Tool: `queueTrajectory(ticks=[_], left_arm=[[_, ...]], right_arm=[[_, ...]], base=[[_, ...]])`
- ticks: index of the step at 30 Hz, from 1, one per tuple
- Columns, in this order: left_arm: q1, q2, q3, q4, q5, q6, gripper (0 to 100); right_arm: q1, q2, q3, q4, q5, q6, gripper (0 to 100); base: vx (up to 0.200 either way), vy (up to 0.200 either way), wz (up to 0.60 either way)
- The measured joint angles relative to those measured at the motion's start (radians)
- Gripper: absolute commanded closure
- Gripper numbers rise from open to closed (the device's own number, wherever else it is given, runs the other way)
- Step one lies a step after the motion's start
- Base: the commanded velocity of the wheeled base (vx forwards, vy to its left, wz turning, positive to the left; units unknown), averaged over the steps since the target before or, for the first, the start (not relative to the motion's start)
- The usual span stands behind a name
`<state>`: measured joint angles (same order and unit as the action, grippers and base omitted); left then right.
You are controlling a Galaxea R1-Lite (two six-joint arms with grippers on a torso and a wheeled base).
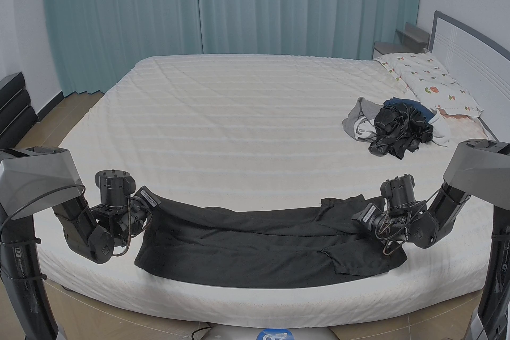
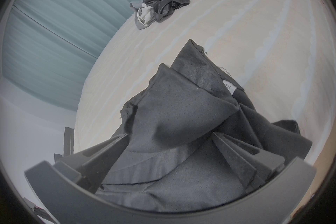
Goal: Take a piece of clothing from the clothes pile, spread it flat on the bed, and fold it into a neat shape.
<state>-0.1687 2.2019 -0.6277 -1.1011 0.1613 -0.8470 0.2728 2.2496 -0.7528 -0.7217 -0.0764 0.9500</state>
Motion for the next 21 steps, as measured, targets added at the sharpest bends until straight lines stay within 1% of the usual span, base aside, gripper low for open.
queueTrajectory(ticks=[5,15,21], left_arm=[[0.000,0.000,0.000,0.000,0.000,0.004,100],[0.002,0.005,-0.030,-0.001,0.001,0.009,100],[0.006,0.023,-0.093,-0.032,0.002,0.008,100]], right_arm=[[-0.004,-0.002,0.000,0.000,-0.004,-0.004,100],[-0.050,-0.037,-0.032,-0.005,0.006,-0.010,100],[-0.060,-0.048,-0.122,-0.025,0.010,-0.003,100]], base=[[0.000,0.000,0.00],[0.000,0.000,0.00],[0.000,0.000,0.00]])
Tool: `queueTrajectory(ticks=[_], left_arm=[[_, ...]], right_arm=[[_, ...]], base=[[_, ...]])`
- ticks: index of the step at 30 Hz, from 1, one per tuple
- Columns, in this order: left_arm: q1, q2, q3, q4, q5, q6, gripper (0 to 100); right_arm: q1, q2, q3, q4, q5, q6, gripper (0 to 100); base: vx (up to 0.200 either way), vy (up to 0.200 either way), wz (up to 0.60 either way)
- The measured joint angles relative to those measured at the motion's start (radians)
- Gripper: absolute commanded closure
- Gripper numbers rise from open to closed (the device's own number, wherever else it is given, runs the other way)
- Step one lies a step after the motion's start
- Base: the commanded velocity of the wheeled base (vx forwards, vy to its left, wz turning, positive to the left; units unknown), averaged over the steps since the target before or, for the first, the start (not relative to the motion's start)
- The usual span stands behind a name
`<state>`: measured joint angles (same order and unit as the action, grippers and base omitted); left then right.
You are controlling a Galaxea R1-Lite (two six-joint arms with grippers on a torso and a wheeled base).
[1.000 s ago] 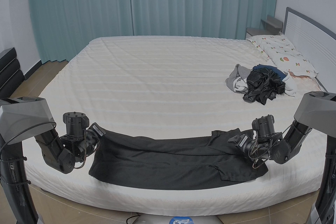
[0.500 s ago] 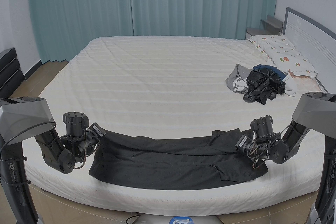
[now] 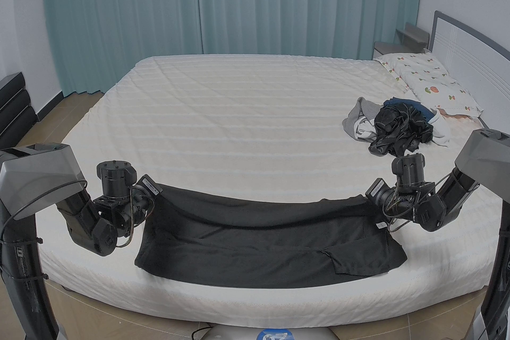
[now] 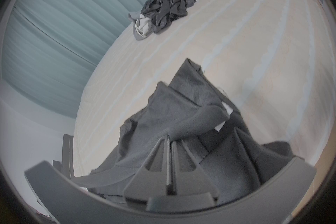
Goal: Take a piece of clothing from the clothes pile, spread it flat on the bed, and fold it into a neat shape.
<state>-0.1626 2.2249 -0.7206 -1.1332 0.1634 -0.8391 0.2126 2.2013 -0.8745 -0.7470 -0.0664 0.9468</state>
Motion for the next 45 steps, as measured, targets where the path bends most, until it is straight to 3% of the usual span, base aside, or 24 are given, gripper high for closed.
queueTrajectory(ticks=[6,16,29,45], left_arm=[[0.018,0.036,-0.020,-0.093,0.002,-0.001,100],[0.037,0.060,-0.018,-0.107,0.038,-0.003,100],[0.044,0.074,-0.003,-0.119,0.041,0.018,100],[0.033,0.090,0.218,-0.254,-0.024,0.352,100]], right_arm=[[0.002,0.005,-0.070,-0.004,-0.006,0.005,100],[0.001,0.024,-0.091,-0.154,-0.011,-0.009,100],[-0.002,0.046,-0.032,-0.173,-0.007,-0.060,100],[0.006,0.010,0.200,-0.173,0.001,-0.264,100]], base=[[0.000,0.000,0.00],[0.000,0.000,0.00],[0.000,0.000,0.00],[0.000,0.000,0.00]])
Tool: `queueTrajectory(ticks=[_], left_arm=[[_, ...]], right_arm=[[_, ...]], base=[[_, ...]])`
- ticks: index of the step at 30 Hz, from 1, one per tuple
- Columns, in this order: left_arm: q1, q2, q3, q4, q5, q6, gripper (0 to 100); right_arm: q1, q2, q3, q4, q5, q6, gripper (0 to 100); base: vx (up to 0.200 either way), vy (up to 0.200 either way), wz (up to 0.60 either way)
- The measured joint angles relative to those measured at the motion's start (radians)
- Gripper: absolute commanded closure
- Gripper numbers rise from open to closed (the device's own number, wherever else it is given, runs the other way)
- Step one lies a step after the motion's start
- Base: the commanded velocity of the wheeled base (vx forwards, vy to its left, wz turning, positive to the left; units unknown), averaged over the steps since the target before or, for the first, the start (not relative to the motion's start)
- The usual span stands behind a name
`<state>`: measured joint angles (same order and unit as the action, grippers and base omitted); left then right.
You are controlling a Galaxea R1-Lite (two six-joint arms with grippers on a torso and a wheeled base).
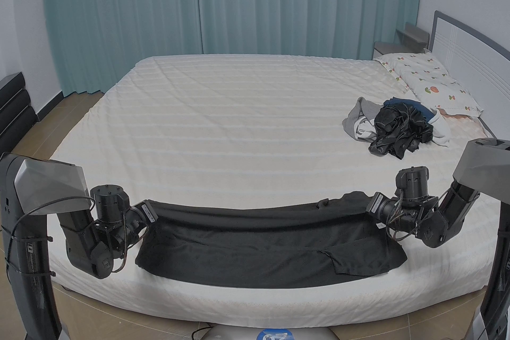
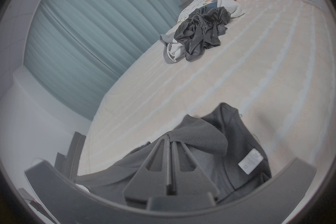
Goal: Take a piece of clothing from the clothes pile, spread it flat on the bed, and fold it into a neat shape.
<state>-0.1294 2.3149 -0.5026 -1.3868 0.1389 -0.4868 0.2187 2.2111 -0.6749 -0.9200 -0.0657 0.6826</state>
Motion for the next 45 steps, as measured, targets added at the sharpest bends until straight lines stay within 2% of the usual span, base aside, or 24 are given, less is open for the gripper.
queueTrajectory(ticks=[4,10,11,16,17,24,30,36,41,45], left_arm=[[-0.005,0.030,0.028,-0.011,-0.002,0.053,100],[-0.013,0.056,0.045,-0.036,0.003,0.058,100],[-0.014,0.059,0.049,-0.036,0.003,0.062,100],[-0.023,0.064,0.089,-0.037,0.010,0.120,100],[-0.026,0.064,0.100,-0.038,0.016,0.131,0],[-0.047,0.061,0.129,-0.038,0.061,0.142,0],[-0.050,0.034,0.142,-0.030,0.116,0.164,0],[-0.035,-0.025,0.130,-0.027,0.142,0.161,0],[-0.031,-0.032,0.080,-0.020,0.131,0.084,0],[-0.024,-0.019,-0.004,0.014,0.045,-0.004,0]], right_arm=[[0.004,-0.001,0.046,0.000,0.000,-0.013,100],[0.017,-0.001,0.079,0.000,-0.001,-0.015,100],[0.019,-0.001,0.083,0.000,-0.001,-0.015,0],[0.029,0.000,0.102,0.000,-0.002,-0.017,0],[0.032,-0.002,0.108,0.000,-0.002,-0.017,0],[0.029,-0.039,0.126,0.001,0.000,-0.006,0],[-0.007,-0.096,0.130,0.002,0.011,0.000,0],[-0.047,-0.124,0.129,0.000,0.076,0.079,0],[-0.064,-0.126,0.128,-0.007,0.133,0.120,0],[-0.083,-0.109,0.127,-0.014,0.189,0.139,0]], base=[[0.000,0.000,0.00],[0.000,0.000,0.00],[0.000,0.000,0.00],[0.000,0.000,0.00],[0.000,0.000,0.00],[0.000,0.000,0.00],[0.000,0.000,0.00],[0.000,0.000,0.00],[0.000,0.000,0.00],[0.000,0.000,0.00]])
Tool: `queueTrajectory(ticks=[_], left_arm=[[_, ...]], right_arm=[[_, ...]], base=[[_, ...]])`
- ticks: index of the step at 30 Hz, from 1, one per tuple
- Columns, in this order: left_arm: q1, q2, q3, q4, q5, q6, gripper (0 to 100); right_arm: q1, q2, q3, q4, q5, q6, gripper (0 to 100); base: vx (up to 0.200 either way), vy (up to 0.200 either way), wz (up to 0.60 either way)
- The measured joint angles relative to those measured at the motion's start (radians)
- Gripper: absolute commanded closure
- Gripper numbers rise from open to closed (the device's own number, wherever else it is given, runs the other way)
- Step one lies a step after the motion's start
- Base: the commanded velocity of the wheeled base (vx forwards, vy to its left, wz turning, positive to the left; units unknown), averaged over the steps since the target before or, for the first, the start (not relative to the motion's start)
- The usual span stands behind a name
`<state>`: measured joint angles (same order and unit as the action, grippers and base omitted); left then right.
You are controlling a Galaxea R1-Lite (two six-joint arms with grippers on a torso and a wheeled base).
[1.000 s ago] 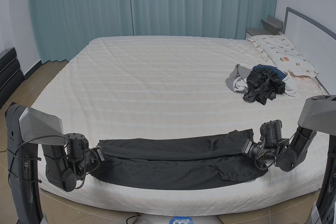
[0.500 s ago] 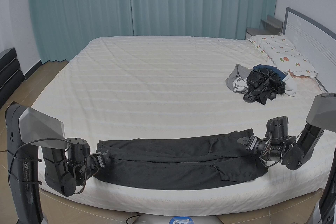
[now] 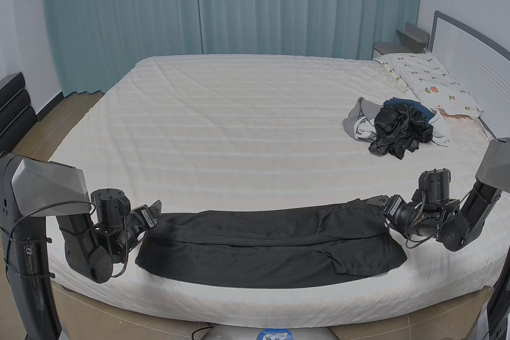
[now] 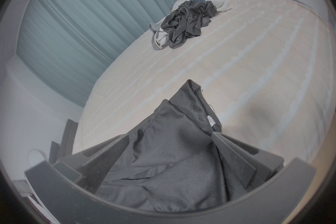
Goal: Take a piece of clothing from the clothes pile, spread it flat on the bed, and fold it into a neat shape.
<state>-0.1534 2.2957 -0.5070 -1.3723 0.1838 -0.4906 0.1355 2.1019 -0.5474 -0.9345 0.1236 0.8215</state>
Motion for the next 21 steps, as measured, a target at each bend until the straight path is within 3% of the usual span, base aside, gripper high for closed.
queueTrajectory(ticks=[8,11,16,17,21], left_arm=[[0.040,0.030,-0.166,0.251,-0.152,-0.109,0],[0.057,0.036,-0.197,0.297,-0.213,-0.141,0],[0.080,0.045,-0.236,0.313,-0.239,-0.156,0],[0.083,0.048,-0.240,0.314,-0.241,-0.156,100],[0.085,0.069,-0.260,0.315,-0.248,-0.156,100]], right_arm=[[-0.016,0.049,-0.002,-0.020,0.034,0.010,0],[-0.017,0.063,0.002,-0.040,0.044,0.011,0],[-0.019,0.081,0.010,-0.049,0.049,0.012,0],[-0.019,0.082,0.010,-0.050,0.049,0.012,0],[-0.020,0.086,0.012,-0.050,0.049,0.013,0]], base=[[0.000,0.000,0.00],[0.000,0.000,0.00],[0.000,0.000,0.00],[0.000,0.000,0.00],[0.000,0.000,0.00]])
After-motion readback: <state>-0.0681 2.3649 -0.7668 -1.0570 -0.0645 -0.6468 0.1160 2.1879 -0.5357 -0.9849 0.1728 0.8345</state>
